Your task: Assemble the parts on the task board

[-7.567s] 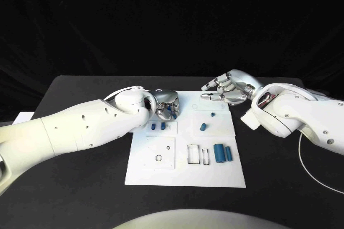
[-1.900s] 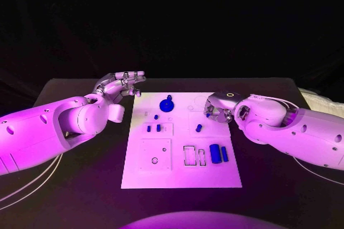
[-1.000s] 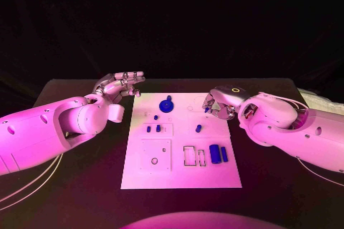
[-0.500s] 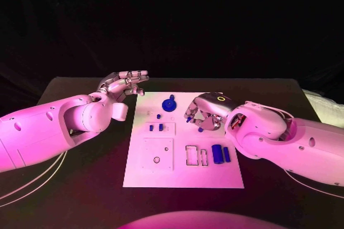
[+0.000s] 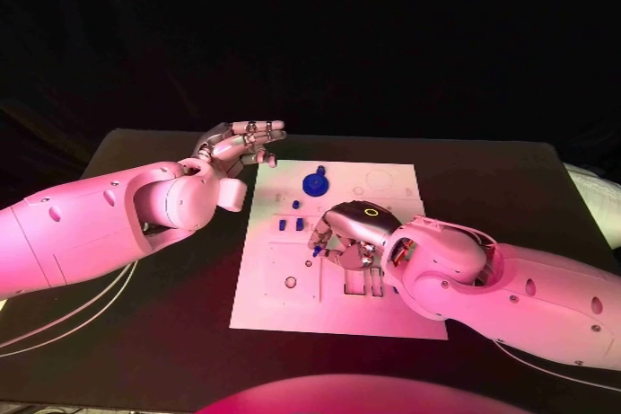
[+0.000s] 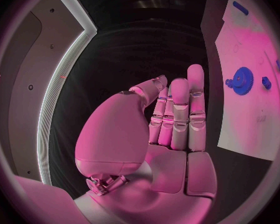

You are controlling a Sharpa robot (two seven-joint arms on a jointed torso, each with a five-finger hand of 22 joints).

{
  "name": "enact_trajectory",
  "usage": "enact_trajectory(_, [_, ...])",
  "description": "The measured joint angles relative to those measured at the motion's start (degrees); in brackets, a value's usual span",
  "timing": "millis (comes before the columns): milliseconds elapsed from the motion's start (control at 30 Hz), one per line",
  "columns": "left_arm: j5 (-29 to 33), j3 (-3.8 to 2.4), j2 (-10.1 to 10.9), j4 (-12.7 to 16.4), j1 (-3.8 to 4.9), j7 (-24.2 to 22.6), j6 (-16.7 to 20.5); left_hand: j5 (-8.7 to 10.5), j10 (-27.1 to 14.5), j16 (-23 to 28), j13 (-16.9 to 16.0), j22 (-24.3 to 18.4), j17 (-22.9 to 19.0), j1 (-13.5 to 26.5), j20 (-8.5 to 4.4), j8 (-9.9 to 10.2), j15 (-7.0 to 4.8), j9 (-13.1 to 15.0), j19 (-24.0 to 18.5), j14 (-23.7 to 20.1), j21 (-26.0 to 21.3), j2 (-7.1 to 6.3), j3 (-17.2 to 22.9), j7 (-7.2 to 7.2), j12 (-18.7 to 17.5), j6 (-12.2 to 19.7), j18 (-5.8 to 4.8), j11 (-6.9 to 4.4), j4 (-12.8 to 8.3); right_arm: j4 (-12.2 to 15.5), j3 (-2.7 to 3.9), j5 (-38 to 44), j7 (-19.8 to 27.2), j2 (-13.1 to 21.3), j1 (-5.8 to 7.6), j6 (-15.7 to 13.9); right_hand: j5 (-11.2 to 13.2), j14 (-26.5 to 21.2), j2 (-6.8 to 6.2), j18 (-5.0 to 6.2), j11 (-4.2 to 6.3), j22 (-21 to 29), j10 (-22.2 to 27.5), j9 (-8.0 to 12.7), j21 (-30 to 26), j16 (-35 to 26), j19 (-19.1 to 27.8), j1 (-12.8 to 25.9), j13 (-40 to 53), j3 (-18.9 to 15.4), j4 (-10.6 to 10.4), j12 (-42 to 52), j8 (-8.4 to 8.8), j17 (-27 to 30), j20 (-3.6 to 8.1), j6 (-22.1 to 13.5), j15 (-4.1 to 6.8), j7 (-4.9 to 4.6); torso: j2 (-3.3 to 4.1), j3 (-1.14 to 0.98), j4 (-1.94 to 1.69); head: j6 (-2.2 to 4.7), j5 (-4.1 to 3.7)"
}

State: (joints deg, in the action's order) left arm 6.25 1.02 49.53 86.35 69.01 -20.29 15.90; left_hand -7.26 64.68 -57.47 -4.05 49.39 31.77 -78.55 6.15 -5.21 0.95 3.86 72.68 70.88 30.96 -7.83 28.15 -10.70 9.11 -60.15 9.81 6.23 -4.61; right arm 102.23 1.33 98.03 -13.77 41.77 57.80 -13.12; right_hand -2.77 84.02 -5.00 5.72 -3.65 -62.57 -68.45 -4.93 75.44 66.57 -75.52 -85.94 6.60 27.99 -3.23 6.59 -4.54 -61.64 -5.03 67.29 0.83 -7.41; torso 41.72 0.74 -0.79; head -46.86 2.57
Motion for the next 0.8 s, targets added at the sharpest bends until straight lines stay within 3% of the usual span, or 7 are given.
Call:
enact_trajectory(433, [0.0,0.0,-0.1,0.0,0.0,0.0,-0.1,0.0,0.0,0.0,0.0,0.0,-0.1,0.0,0.0,0.0,0.01,0.0,0.0,0.0,0.0,0.0,0.0,0.0,0.0,0.0,0.0,0.0,0.0,-1.8,-0.26,-0.1,0.7,-1.9,-0.8,1.3,0.0,0.0,-0.3,0.0,-0.01,0.1,0.0,0.0,0.0,0.0,0.0,0.3,-0.1,0.2,0.2,0.0,0.2,0.0,0.0,0.0,0.0,0.01,-0.01,-0.02,0.03,-0.41,1.09])
enact_trajectory(800, [0.0,-0.01,-0.1,0.0,0.0,0.0,-0.2,0.0,-0.2,0.0,0.0,0.0,-0.2,0.0,0.0,0.0,-0.05,0.0,0.0,0.0,0.0,0.0,0.0,0.01,0.0,0.0,0.0,0.2,0.0,-2.6,-0.38,0.0,0.9,-2.8,-1.08,1.8,0.0,0.0,-0.3,0.0,-0.02,0.1,0.0,0.0,0.0,0.0,0.0,0.3,-0.2,0.2,0.2,-0.3,0.43,0.0,0.0,-0.2,0.0,0.04,0.02,-0.08,0.05,-0.82,1.47])
